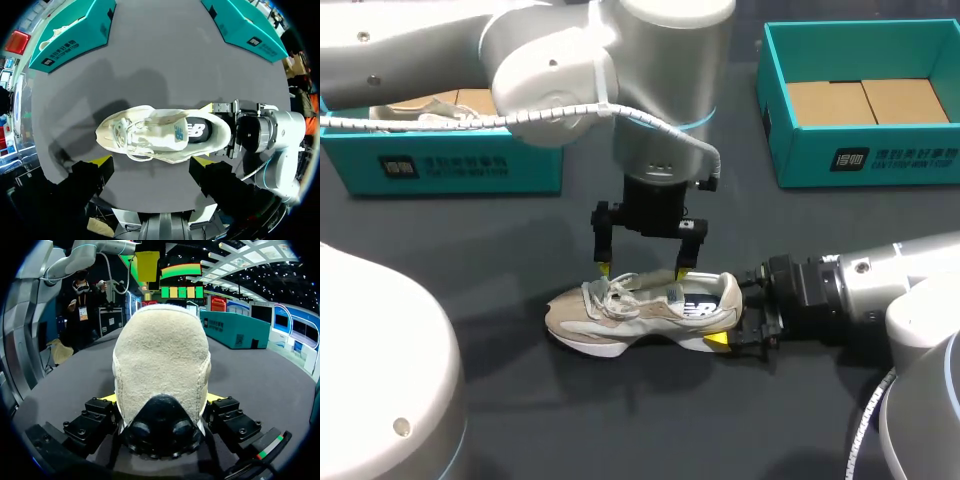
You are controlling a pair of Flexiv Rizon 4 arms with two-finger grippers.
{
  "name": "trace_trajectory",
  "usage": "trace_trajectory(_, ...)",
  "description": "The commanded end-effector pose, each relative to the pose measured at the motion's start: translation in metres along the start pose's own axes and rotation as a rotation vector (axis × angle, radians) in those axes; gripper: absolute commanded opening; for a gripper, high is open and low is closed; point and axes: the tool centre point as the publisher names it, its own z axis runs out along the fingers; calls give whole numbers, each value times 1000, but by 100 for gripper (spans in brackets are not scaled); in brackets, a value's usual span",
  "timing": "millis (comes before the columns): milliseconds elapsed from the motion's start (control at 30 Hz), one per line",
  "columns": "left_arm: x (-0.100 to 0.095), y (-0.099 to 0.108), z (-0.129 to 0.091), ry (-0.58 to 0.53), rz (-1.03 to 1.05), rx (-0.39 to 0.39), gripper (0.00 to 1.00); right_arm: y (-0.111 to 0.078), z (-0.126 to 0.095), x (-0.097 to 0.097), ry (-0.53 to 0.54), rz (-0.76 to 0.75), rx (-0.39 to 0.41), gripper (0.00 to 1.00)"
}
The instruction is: Take the shoe out of the shoebox, open the shoe tongue, remove and reinsert the insole, then place the shoe into the shoebox
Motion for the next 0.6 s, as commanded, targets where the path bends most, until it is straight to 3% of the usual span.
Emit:
trace_trajectory(33,22,-7,15,-85,-9,-13,100,-1,3,-1,0,1,5,0)
trace_trajectory(467,43,-19,45,-182,-72,-38,90,-1,3,-1,0,1,5,0)
trace_trajectory(600,46,-20,53,-200,-81,-48,75,-1,3,-1,0,1,5,0)
